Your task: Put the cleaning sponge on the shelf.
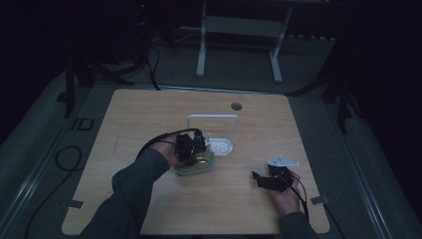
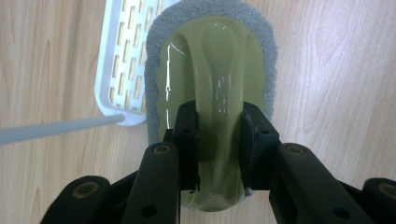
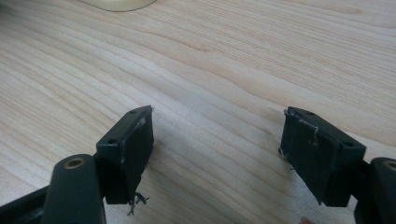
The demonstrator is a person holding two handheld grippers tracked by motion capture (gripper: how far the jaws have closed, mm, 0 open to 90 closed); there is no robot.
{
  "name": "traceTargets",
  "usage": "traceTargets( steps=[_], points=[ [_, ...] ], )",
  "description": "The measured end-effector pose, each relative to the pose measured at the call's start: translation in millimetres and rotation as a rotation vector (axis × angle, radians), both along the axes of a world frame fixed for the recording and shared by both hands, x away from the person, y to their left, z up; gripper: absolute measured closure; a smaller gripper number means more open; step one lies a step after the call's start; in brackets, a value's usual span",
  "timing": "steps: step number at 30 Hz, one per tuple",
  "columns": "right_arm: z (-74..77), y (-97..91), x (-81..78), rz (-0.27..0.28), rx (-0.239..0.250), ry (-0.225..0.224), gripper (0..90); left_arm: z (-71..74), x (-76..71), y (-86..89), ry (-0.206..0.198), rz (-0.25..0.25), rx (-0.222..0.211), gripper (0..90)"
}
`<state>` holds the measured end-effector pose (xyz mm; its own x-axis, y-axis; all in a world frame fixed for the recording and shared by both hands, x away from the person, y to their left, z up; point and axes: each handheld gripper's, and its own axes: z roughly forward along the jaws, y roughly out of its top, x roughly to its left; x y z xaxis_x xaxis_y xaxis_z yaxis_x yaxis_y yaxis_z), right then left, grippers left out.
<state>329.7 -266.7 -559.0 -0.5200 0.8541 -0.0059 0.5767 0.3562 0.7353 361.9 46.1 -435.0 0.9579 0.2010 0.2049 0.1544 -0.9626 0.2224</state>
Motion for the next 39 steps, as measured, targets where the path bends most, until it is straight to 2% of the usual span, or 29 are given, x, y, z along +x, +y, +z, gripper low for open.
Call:
traceTargets(
  steps=[5,11,19,29,32,39],
  points=[
    [0.0,0.0,0.0,0.0,0.0,0.0,25.1,1.7,2.0,-6.1,-0.008,-0.016,0.005,71.4],
    [0.0,-0.1,0.1,0.001,-0.001,-0.002,25.1,4.4,2.9,-10.0,-0.027,-0.031,-0.015,71.5],
    [0.0,0.0,0.1,0.0,-0.001,-0.001,25.1,4.6,5.9,-12.3,-0.035,-0.022,-0.024,71.5],
    [-0.1,0.0,0.1,0.0,0.0,-0.002,25.1,1.5,12.2,-19.5,-0.043,-0.029,-0.023,71.5],
    [-0.1,0.0,0.1,0.0,0.0,-0.002,25.1,2.2,13.5,-22.5,-0.046,-0.037,-0.009,71.5],
    [-0.1,0.0,0.2,0.001,-0.001,-0.003,25.1,7.4,16.9,-28.4,-0.061,-0.042,-0.009,71.5]
  ],
)
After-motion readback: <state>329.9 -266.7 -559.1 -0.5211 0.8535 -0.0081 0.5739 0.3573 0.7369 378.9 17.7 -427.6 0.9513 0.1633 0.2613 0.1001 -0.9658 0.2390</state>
